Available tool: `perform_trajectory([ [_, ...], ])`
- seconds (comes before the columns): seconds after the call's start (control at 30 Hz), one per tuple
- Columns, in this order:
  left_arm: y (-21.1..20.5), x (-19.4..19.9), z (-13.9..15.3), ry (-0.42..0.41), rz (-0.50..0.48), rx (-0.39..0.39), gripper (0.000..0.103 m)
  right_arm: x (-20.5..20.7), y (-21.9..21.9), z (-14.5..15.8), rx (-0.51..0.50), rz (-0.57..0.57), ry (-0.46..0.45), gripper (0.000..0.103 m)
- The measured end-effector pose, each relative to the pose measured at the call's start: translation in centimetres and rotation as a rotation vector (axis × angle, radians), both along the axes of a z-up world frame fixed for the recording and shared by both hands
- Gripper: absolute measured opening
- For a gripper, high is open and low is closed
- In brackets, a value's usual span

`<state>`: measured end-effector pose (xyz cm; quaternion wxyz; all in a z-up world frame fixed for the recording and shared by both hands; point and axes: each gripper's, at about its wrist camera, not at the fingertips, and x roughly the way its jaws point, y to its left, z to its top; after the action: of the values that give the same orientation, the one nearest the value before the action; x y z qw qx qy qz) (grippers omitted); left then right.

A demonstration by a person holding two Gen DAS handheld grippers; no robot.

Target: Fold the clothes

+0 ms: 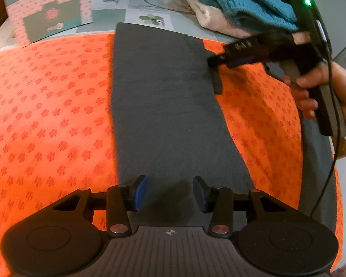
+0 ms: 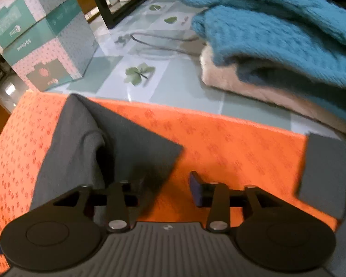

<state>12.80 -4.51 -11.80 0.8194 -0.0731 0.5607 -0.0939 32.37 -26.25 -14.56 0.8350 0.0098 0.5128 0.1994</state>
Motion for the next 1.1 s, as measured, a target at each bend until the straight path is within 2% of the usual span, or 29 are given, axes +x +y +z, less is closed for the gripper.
perform_trajectory([
  [0.07, -0.2, 0.4, -0.3, 0.0, -0.011, -0.003, 0.047, 0.6, 0.8, -0.1, -0.008, 0.01, -0.01, 0.054],
  [0.13, -0.3, 0.7, -0.5, -0.002, -0.018, -0.005, 0.047, 1.0, 1.6, -0.3, -0.021, 0.034, -0.021, 0.048],
  [0.2, -0.3, 0.8, -0.7, -0.004, -0.021, -0.007, 0.047, 1.1, 2.9, -0.2, -0.069, 0.076, -0.045, 0.011],
  [0.27, -0.2, 0.9, -0.8, -0.005, -0.021, -0.013, 0.047, 1.3, 3.8, 0.1, -0.107, 0.122, -0.069, 0.004],
  [0.33, -0.1, 1.0, -0.8, -0.009, -0.022, -0.017, 0.047, 1.6, 4.6, 0.7, -0.133, 0.173, -0.093, 0.004],
  [0.47, 0.1, 1.6, -0.9, -0.014, -0.022, -0.025, 0.047, 3.4, 5.9, 4.1, -0.23, 0.271, -0.213, 0.004],
  [0.7, -0.3, 3.2, -1.0, -0.033, -0.041, -0.024, 0.047, 10.0, 9.4, 10.0, -0.435, 0.436, -0.452, 0.004],
  [0.8, -0.7, 3.6, -1.3, -0.031, -0.049, -0.018, 0.047, 12.5, 10.9, 10.5, -0.511, 0.49, -0.503, 0.004],
  [0.93, -1.6, 3.7, -1.3, -0.048, -0.082, 0.008, 0.049, 14.7, 12.9, 9.1, -0.583, 0.57, -0.523, 0.004],
  [1.07, -1.9, 3.8, -1.3, -0.056, -0.097, 0.022, 0.051, 15.2, 14.0, 7.8, -0.568, 0.609, -0.487, 0.007],
  [1.1, -1.9, 3.8, -1.3, -0.056, -0.098, 0.02, 0.051, 15.1, 14.1, 7.7, -0.555, 0.612, -0.481, 0.014],
])
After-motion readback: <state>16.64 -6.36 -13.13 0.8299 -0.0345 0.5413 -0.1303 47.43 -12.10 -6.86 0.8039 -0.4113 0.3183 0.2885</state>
